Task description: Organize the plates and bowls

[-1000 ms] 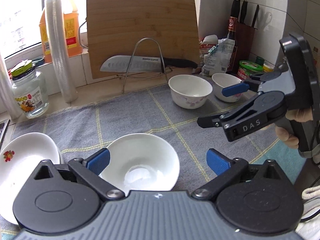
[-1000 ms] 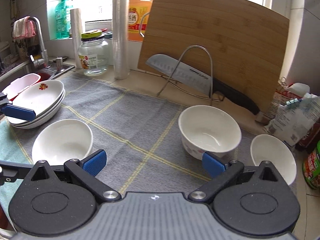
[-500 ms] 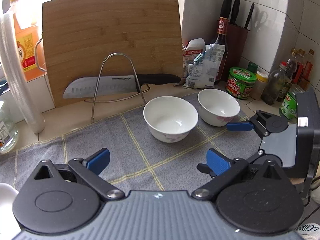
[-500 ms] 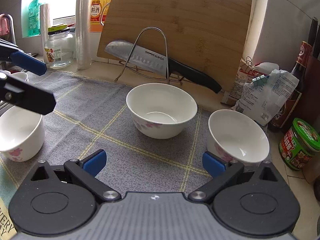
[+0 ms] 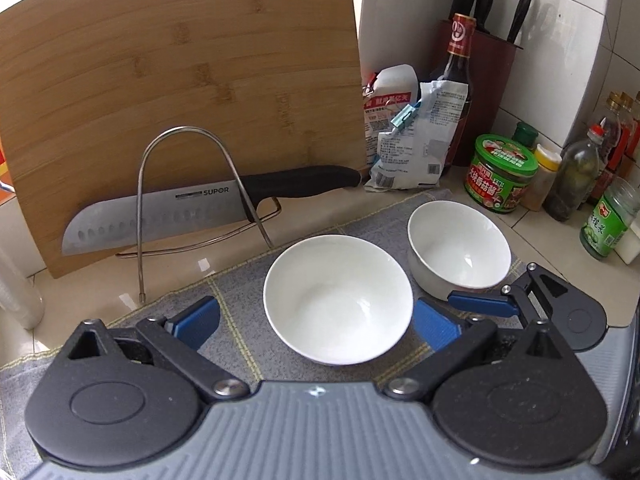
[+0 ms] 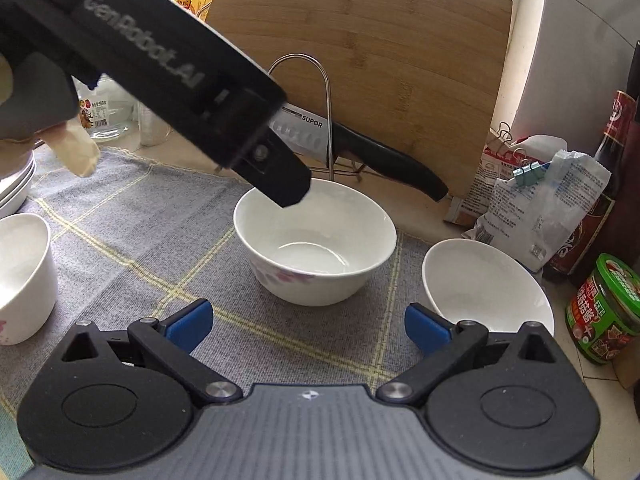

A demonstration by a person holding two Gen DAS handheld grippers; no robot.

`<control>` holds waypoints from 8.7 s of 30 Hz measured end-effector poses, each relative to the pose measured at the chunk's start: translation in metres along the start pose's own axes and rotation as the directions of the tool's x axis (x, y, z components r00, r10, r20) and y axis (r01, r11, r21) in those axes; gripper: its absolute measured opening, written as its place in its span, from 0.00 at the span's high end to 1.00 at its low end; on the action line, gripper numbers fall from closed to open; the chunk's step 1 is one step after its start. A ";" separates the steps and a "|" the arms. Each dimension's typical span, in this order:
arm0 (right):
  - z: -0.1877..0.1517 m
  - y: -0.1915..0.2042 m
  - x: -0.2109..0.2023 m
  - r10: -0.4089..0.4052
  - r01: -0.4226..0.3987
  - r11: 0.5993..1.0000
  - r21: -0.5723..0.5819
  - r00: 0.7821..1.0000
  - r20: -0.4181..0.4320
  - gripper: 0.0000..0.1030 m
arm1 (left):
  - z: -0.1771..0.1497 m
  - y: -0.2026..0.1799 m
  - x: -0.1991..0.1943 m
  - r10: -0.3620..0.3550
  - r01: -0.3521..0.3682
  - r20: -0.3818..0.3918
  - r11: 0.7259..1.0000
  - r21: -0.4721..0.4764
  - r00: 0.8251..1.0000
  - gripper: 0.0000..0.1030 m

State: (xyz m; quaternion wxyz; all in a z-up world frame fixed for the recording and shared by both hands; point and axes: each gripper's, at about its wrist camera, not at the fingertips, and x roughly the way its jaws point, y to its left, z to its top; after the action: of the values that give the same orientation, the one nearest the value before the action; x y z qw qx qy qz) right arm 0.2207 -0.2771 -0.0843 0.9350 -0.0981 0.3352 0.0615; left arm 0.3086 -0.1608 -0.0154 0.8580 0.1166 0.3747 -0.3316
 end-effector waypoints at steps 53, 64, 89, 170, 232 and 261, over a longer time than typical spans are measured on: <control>0.019 -0.013 0.043 0.059 -0.059 0.998 0.006 0.998 0.012 0.08 | 0.018 0.009 0.080 -0.124 0.121 -0.098 0.992 -0.039 0.987 0.10; 0.022 -0.016 0.043 0.084 -0.084 0.996 0.027 0.996 0.007 0.08 | 0.014 0.009 0.073 -0.119 0.116 -0.093 0.992 -0.044 0.988 0.10; 0.028 0.009 -0.029 0.203 -0.202 0.976 -0.078 0.979 -0.005 0.08 | -0.026 0.001 -0.030 -0.100 0.096 -0.013 0.981 -0.170 0.995 0.10; 0.037 0.136 -0.037 0.496 -0.504 0.826 -0.252 0.863 -0.098 0.00 | -0.142 0.081 -0.111 0.103 -0.090 0.009 0.910 -0.406 0.995 0.09; -0.067 -0.142 -0.066 -0.176 0.210 0.970 0.118 0.952 -0.250 0.00 | -0.051 -0.121 0.073 0.006 -0.009 0.054 0.999 0.053 0.998 0.01; 0.015 -0.165 -0.017 0.043 -0.033 0.996 0.084 0.991 -0.126 0.00 | -0.031 -0.124 0.105 0.061 -0.068 0.154 0.997 0.037 0.986 0.01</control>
State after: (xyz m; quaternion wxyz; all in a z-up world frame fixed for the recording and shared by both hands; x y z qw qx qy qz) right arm 0.2465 -0.4349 -0.0386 0.9135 -0.0571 0.3984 0.0591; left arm 0.2621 -0.2904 -0.1062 0.8917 0.1211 0.2970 -0.3194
